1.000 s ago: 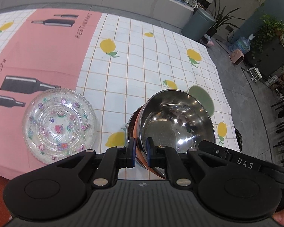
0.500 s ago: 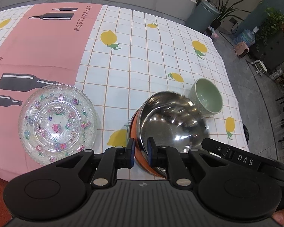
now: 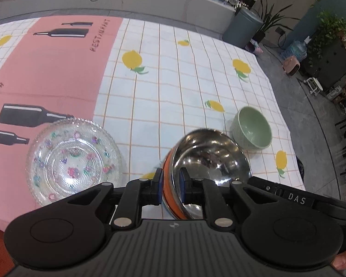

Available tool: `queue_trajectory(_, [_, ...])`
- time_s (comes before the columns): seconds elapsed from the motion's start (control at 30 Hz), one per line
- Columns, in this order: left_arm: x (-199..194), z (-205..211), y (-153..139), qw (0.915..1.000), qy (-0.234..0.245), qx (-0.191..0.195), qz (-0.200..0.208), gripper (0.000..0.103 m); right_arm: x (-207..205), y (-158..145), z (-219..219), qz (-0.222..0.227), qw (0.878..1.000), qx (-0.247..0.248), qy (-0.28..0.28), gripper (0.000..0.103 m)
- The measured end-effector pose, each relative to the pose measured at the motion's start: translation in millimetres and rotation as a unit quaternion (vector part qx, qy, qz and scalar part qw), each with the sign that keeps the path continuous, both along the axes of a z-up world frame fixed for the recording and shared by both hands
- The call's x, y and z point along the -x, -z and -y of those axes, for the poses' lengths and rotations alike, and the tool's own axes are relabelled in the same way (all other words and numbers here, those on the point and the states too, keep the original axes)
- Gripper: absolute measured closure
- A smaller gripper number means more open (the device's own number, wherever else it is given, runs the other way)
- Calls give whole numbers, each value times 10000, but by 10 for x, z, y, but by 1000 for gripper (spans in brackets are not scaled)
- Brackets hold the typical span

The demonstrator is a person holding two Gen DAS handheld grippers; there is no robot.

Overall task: Organize plates and bowls
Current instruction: 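Lower the orange bowl into the blue bowl and open both grippers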

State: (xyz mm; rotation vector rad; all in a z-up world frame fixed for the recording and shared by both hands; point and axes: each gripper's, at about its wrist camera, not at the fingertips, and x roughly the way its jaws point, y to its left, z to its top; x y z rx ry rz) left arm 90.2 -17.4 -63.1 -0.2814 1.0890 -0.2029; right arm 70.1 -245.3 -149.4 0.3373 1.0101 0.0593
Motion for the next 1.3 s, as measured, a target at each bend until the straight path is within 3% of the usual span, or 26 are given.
queue_trajectory(0.07, [0,-20,-33,10000,4,18,85,87,2,-2,23,15,10000,-45,37,93])
queue_trajectory(0.13, [6,-27,-63,9998,36,5,195,83,1,-8,35,22,10000,-57,79,82])
queue_trajectory(0.17, [7,-26,-75,9997,65,-4,250,80,1,-13,42,39,9999,-64,87,72])
queue_trajectory(0.27, [7,-21,-58,9995,165,2,273,74,5,-21,55,71,9999,-37,100,70])
queue_trajectory(0.4, [-2,-67,74,9995,111,280,92,68,-11,56,97,-111,9997,-171,168,60])
queue_trajectory(0.63, [-33,-189,364,9956,-170,843,-361,67,-43,312,171,-666,9924,-1003,237,62])
queue_trajectory(0.7, [-43,-201,414,9940,-223,962,-471,78,-41,354,153,-734,9908,-1105,250,80])
queue_trajectory(0.97, [-102,-149,389,9967,-167,720,-344,82,-84,360,120,-683,9909,-1117,311,82])
queue_trajectory(1.3, [-193,-152,362,9971,-195,683,-266,82,-226,332,66,-571,9929,-1010,274,80])
